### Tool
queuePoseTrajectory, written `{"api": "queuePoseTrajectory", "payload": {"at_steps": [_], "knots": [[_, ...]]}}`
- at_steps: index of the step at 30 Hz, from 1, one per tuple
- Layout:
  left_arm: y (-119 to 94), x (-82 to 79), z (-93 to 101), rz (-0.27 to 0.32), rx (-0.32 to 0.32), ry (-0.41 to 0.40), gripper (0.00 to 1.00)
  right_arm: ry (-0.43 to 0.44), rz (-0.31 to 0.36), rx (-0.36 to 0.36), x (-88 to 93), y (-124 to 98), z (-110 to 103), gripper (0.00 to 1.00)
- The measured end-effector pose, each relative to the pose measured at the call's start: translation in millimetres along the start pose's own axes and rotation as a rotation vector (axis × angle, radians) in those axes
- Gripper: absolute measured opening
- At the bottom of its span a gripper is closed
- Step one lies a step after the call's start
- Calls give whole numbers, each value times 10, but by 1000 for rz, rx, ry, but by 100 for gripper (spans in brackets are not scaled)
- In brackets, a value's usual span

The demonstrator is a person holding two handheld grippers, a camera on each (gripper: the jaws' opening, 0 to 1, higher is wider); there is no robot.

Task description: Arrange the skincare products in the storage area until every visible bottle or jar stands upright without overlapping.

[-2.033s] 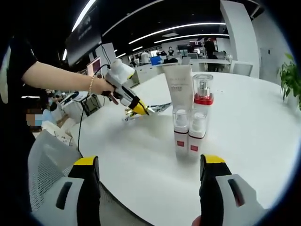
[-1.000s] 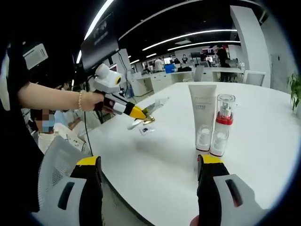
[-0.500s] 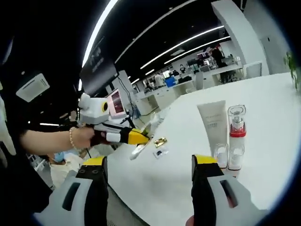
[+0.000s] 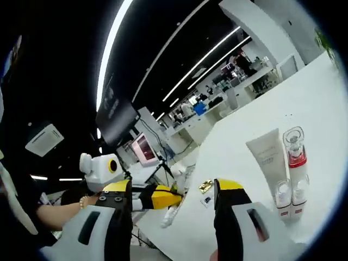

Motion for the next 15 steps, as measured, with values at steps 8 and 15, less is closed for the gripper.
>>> {"api": "queuePoseTrajectory", "payload": {"at_steps": [8,15], "knots": [[-6,-107,191,37,-41,-57,1,42,65,95,-24,98,-6,42],[24,-121,262,42,-54,-88,1,54,74,122,-39,105,3,25]]}}
Point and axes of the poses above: the point that each gripper's makers call its tool centre point, and the gripper's own axes: y roughly forward along the fingers, z roughly to its right, x roughly out of its underside, the point moved 4 cm from there along -y, roughly backward along the fingers, and after that the axes turned 11 degrees about x, right-handed, at the moved point
